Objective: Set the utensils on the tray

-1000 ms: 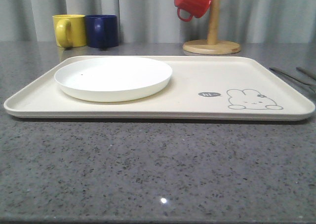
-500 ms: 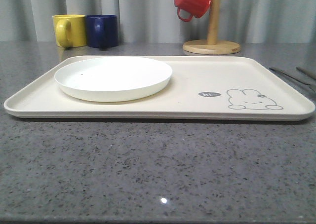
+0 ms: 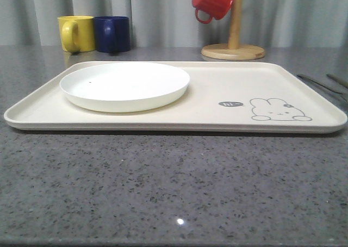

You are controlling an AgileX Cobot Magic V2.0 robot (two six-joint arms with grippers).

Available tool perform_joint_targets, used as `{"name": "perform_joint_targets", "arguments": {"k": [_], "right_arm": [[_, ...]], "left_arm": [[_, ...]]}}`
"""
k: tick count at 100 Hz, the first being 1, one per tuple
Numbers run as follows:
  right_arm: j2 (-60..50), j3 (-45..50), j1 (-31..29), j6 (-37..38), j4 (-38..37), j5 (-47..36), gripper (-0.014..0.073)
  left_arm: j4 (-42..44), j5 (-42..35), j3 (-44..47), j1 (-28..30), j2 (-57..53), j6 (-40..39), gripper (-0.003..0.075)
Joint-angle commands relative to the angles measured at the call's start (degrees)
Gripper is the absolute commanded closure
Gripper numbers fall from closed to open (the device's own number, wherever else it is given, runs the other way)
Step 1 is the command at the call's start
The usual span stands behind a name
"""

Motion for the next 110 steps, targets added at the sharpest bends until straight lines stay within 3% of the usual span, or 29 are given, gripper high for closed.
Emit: {"name": "perform_joint_targets", "arguments": {"k": [1,33,110], "right_arm": [[3.9,-4.2,0.5,-1.4,0.7,-3.1,0.0199],[15.2,-8.4,0.5,-1.8,0.7,-3.5,0.0199],[20.0,-8.4,3.4,-1.8,0.5,-4.1,0.0199]], "left_arm": [[-0.2,-4.6,-1.5,-0.2,0.2,-0.3,0.0738],[-0.2,-4.6,-1.5,-0.2,0.2,-0.3,0.0738],[-0.2,-4.6,-1.5,-0.2,0.2,-0.3,0.0738]]}}
